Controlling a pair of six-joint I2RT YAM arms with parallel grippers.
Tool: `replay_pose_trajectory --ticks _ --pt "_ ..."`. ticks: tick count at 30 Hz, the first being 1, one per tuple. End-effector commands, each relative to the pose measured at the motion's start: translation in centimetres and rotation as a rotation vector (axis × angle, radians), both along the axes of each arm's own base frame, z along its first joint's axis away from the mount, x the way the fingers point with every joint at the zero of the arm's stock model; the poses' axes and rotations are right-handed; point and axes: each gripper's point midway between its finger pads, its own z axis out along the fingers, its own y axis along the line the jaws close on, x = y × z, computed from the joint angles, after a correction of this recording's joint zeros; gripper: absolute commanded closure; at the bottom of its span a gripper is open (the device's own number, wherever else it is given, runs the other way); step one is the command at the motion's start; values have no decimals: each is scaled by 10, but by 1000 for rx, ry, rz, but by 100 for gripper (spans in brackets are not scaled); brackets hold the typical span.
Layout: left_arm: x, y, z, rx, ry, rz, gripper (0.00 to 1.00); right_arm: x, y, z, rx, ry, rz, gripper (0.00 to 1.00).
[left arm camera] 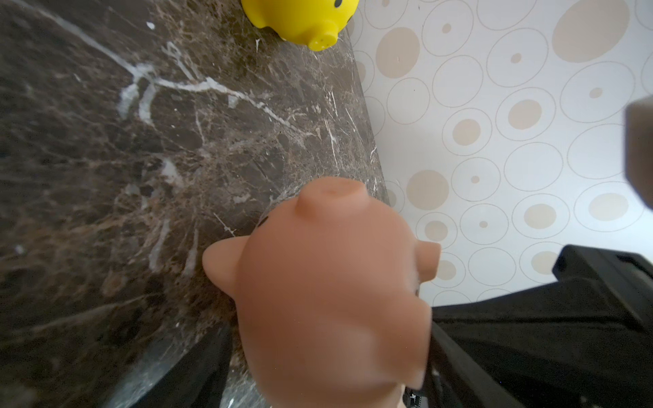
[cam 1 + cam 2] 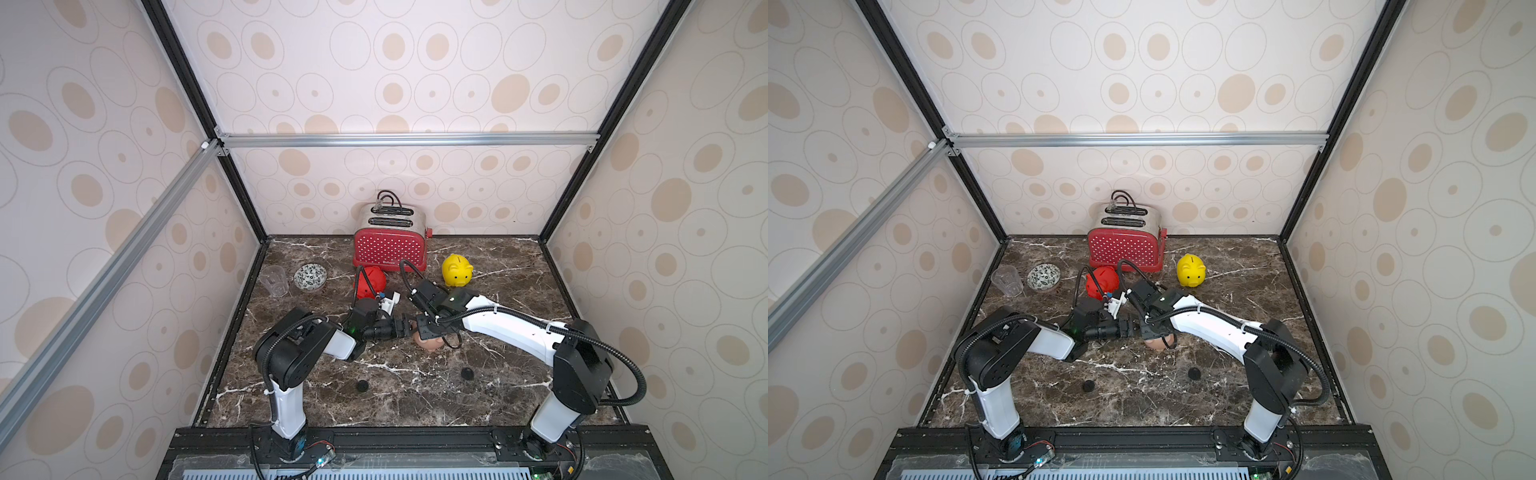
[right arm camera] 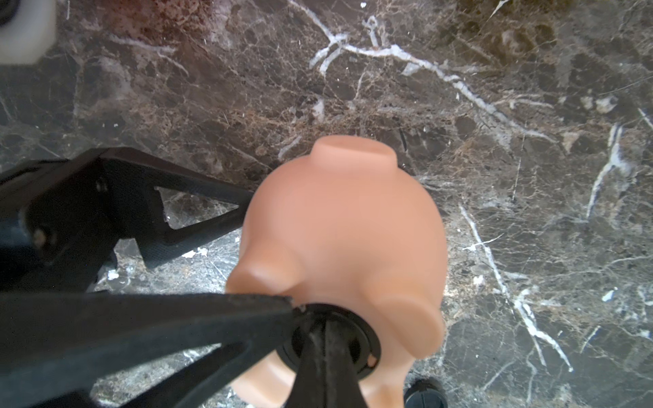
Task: Close piggy banks
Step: Hold the piggy bank at the center of the board.
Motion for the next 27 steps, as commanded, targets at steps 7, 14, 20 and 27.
replay_pose_trajectory --ticks 7,14,20,27 --pt "-3 1 19 10 -38 -4 17 -4 -6 3 -22 26 -18 100" --pt "-4 7 26 56 -68 0 13 -5 -3 6 -11 37 -8 90" --pt "-4 12 24 96 -74 12 12 -4 0 13 1 30 -2 83" --pt "-7 16 27 118 -87 17 12 -4 -3 23 2 12 -3 80"
